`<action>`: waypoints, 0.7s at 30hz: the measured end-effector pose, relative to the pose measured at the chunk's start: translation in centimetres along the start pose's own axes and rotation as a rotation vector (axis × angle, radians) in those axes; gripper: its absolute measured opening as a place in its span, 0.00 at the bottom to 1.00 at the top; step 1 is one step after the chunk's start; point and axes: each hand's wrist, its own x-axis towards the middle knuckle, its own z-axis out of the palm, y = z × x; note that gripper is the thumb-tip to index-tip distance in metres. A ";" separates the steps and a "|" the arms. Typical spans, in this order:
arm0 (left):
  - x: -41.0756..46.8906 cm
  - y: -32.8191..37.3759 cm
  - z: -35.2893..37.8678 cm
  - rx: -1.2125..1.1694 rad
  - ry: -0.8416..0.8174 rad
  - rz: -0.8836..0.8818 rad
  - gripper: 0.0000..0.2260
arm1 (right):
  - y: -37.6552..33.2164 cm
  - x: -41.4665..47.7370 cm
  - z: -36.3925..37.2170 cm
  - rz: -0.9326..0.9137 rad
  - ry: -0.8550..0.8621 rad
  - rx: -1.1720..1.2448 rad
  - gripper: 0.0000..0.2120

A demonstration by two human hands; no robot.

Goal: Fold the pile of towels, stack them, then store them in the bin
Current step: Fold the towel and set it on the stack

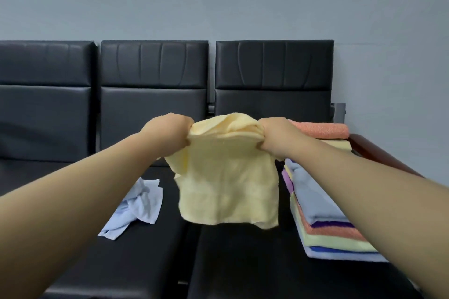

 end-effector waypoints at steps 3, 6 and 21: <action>0.2 -0.7 1.0 0.075 0.138 0.034 0.05 | 0.4 0.3 0.5 0.038 0.090 0.019 0.04; -1.4 0.2 2.3 0.080 0.099 0.083 0.06 | 0.9 -1.3 1.8 0.021 0.117 -0.033 0.06; -6.0 3.3 18.4 -0.403 -0.766 0.120 0.20 | 1.8 -9.6 15.8 0.218 -0.751 0.289 0.24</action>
